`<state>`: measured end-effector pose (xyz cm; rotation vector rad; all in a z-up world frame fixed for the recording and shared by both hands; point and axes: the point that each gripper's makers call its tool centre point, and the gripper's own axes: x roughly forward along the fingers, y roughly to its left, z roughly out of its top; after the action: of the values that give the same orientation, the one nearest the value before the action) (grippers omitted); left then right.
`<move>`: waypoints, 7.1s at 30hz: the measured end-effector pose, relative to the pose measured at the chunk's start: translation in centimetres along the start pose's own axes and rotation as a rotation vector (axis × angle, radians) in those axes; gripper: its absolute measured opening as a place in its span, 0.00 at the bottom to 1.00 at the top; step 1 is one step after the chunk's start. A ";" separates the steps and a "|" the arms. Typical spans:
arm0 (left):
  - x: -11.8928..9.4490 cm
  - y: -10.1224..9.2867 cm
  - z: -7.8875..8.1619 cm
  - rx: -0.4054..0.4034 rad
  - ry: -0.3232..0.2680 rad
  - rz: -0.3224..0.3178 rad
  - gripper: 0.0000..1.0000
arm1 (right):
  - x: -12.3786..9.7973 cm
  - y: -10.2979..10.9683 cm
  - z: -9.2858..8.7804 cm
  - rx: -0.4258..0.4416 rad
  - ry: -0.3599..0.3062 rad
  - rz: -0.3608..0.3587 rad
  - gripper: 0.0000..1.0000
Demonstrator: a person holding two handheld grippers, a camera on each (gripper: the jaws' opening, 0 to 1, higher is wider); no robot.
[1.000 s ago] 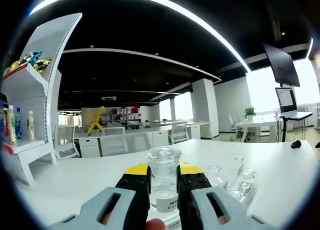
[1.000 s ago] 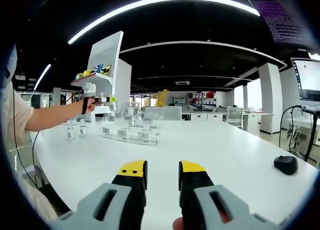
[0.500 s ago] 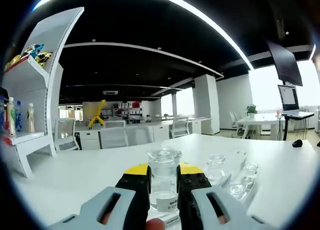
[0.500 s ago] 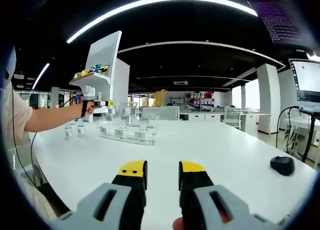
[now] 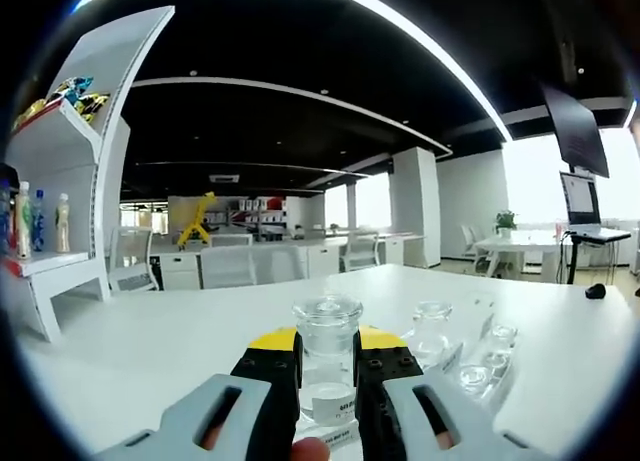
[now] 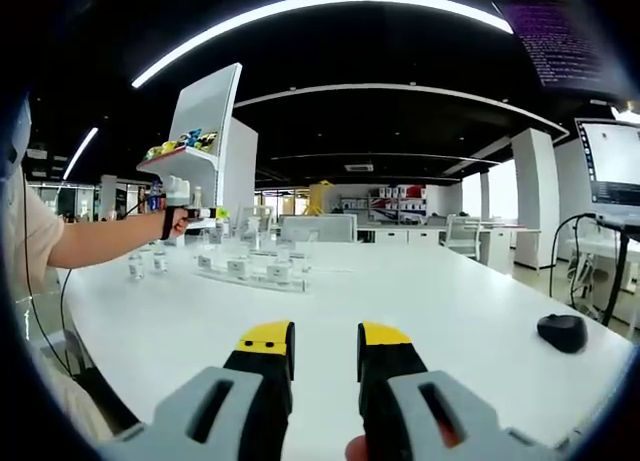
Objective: Identify the label on the chemical reagent bottle, grasp the chemical reagent bottle, and place it in the designated position on the reagent rack
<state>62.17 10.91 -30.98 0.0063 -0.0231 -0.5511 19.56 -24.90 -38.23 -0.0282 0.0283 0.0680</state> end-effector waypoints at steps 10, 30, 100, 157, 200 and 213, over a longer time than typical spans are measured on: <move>0.0 -0.2 -1.0 -0.019 0.015 -0.002 0.20 | 0.1 0.1 -0.2 0.002 0.002 0.003 0.25; 0.1 0.0 -2.6 -0.011 0.052 0.002 0.20 | 0.2 0.3 -0.2 0.001 0.007 0.007 0.25; -7.8 -3.9 1.9 0.029 -0.034 -0.035 0.37 | -1.1 1.8 2.5 -0.011 -0.062 0.023 0.25; -29.7 -6.0 7.1 0.138 -0.161 -0.078 0.37 | -4.3 3.6 5.4 -0.020 -0.123 0.045 0.24; -38.5 -5.9 5.8 0.149 -0.182 0.014 0.37 | -7.4 3.1 6.0 -0.031 -0.147 0.027 0.24; -40.3 -3.8 4.3 0.132 -0.171 0.065 0.37 | -7.3 3.1 5.9 -0.040 -0.144 0.029 0.24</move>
<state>25.76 28.78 -27.51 0.0864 -0.2258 -0.4834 12.23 -22.08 -32.23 -0.0627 -0.1166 0.0999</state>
